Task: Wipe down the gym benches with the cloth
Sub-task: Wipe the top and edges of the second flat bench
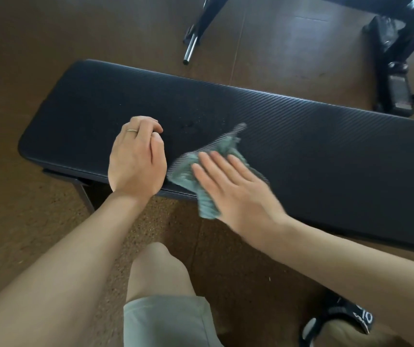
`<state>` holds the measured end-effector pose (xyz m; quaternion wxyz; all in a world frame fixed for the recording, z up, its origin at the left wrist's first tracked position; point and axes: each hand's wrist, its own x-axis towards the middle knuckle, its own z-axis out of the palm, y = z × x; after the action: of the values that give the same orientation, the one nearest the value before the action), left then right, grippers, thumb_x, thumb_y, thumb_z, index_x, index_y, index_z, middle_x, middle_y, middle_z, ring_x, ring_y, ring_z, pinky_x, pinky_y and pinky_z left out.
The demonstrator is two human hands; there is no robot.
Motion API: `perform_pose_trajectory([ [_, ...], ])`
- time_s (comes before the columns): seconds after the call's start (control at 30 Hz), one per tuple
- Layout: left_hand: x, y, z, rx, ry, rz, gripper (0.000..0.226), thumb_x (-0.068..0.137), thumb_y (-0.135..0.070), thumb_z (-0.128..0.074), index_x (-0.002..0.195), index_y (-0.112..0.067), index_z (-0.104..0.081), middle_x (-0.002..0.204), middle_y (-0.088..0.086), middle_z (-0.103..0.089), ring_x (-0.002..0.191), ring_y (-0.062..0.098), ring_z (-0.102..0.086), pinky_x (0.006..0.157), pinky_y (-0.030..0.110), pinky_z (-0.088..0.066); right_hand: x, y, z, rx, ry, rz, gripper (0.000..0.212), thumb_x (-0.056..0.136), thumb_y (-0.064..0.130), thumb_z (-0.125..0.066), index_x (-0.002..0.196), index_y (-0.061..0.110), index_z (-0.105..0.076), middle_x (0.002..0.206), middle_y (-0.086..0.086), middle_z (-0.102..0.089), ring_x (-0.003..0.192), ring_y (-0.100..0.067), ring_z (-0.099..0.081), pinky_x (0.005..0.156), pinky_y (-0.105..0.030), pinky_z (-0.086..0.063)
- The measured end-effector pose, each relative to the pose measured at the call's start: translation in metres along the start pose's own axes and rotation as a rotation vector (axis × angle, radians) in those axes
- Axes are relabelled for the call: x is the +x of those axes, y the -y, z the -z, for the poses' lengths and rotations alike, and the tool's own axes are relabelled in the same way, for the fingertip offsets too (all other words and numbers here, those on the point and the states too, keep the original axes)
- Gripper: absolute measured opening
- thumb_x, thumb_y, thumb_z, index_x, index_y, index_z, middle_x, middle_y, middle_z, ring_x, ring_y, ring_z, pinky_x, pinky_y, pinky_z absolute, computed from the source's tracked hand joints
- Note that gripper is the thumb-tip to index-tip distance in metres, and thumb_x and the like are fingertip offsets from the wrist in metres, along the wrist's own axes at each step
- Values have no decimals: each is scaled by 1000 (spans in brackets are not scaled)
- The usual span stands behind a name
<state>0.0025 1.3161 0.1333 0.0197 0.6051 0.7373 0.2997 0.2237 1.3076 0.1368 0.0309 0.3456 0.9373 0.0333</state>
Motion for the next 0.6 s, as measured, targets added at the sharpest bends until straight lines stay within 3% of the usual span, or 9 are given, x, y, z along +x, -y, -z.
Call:
perform_pose_trajectory([
  [0.13,0,0,2,-20,-1,27,31,101,-18,-31,109,-13,-61,123,-1,-62,111,16,-56,90,40,-49,47,38,-2,-17,-51,13,82,106,41,-49,164,7,-3,173,-13,-3,160,-29,-3,130,-44,0],
  [0.37,0,1,3,2,9,14,30,102,-20,-31,107,-12,-59,122,0,-62,109,18,-56,84,35,-48,-44,-24,-3,38,22,-22,86,95,26,-60,165,14,-12,173,-8,-10,159,-25,-12,129,-44,-13],
  [0.47,0,0,2,10,8,16,31,101,-21,-30,107,-12,-60,122,2,-62,108,19,-57,84,35,-49,-73,-41,-1,49,111,-62,91,95,34,-63,166,18,-8,174,-6,-6,160,-24,-6,130,-43,-12],
  [0.6,0,1,1,-5,5,17,30,101,-19,-31,105,-12,-60,123,0,-62,108,19,-57,84,39,-51,-24,-40,5,139,147,46,74,107,56,-25,165,22,5,173,0,11,159,-18,15,129,-38,7],
])
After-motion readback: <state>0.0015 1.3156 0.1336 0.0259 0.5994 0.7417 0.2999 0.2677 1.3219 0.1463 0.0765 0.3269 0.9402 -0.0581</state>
